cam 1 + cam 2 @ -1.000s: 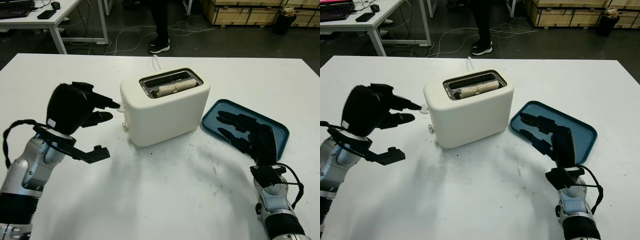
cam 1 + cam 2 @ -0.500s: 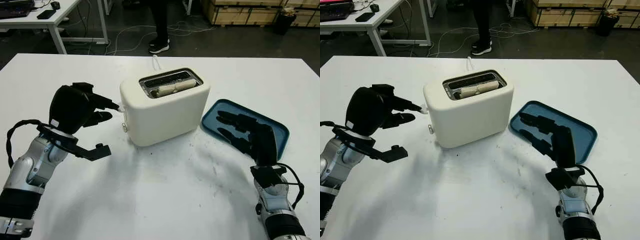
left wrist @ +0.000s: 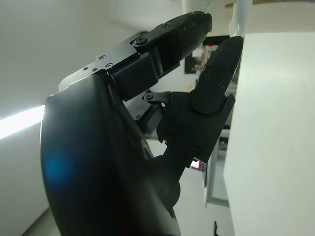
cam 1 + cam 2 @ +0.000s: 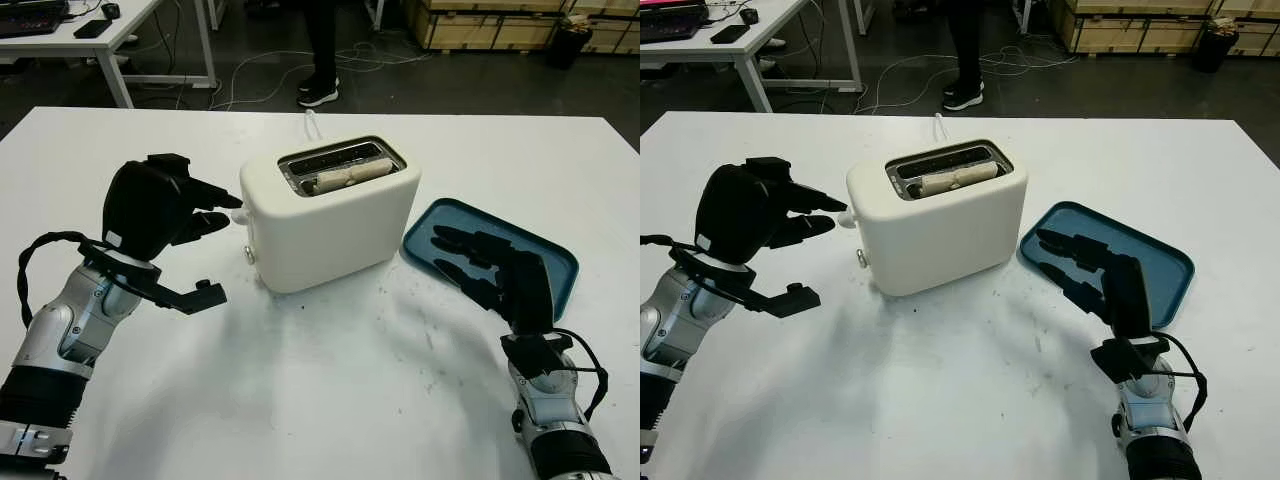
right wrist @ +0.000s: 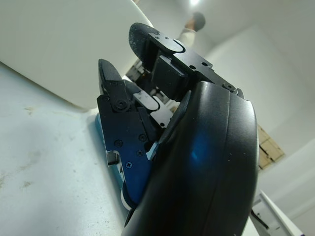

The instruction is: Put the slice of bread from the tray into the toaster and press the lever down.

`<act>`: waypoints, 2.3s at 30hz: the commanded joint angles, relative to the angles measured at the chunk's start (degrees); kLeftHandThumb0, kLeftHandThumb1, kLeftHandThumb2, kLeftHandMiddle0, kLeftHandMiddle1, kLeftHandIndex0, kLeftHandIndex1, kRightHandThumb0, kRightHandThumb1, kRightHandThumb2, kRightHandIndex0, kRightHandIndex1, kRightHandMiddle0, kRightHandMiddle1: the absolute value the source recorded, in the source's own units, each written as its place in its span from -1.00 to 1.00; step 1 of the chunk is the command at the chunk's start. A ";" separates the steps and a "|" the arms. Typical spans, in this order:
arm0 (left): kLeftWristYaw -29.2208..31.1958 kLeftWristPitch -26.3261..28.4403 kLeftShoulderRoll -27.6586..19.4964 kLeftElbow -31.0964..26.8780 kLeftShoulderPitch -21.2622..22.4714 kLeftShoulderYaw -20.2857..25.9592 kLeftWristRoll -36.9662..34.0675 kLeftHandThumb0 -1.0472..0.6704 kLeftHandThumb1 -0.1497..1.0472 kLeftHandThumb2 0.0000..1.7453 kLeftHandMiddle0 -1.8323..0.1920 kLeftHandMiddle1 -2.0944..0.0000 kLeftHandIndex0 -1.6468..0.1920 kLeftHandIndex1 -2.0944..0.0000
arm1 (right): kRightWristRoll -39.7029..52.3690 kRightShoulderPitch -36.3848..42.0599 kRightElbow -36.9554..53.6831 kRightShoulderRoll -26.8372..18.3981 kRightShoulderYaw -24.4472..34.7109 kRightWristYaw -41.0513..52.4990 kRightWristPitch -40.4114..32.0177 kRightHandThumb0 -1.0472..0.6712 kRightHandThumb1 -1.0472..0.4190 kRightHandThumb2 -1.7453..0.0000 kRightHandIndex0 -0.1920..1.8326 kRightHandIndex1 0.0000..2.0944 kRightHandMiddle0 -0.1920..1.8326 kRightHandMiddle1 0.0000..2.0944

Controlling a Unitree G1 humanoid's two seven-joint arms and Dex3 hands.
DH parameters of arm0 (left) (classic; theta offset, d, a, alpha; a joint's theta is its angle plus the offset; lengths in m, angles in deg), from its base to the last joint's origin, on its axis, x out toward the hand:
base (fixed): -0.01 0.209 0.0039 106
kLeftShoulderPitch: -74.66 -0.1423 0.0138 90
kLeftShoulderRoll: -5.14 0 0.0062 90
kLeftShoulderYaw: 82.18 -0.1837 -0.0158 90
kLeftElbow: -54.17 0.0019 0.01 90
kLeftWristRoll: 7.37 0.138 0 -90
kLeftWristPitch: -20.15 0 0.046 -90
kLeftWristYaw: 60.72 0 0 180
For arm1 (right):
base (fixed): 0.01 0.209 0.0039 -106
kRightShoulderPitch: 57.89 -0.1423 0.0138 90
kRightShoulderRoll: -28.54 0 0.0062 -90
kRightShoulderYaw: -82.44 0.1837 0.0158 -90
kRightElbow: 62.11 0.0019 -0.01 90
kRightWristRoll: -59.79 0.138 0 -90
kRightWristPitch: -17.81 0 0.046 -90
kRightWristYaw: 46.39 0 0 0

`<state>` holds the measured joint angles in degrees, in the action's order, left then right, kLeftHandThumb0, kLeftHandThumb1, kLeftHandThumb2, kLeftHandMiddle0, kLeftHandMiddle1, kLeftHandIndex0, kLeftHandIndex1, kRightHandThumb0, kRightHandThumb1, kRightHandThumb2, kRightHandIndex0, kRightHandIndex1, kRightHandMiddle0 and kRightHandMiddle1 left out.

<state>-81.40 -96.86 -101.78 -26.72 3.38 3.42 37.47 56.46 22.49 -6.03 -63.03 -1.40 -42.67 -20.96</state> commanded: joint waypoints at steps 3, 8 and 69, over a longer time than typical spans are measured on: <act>-0.14 -0.92 -0.03 1.16 1.51 -0.97 -0.66 -0.03 0.30 -1.00 -0.29 -0.01 -0.76 0.96 | -0.77 -0.25 0.02 0.29 0.58 -1.42 0.06 0.08 -0.81 1.00 0.18 -0.92 0.14 -0.99; 0.27 -0.38 0.04 1.34 1.83 -1.50 -0.25 0.02 0.28 -1.00 -0.31 0.01 -0.76 0.96 | -0.43 -0.24 0.16 0.05 0.67 -1.55 0.27 0.07 -0.82 1.00 0.17 -0.92 0.14 -1.00; 3.77 7.65 3.77 4.11 5.07 -6.05 -1.12 0.17 0.29 -1.00 -0.29 -0.06 -0.75 1.00 | -4.03 0.76 -0.12 -1.67 0.19 -1.21 2.24 0.13 -0.83 0.98 0.22 -0.94 0.16 -1.00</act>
<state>-78.20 -89.37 -98.88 -22.77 7.70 -1.63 36.53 52.17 23.11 -6.16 -64.47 -1.42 -43.27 -19.99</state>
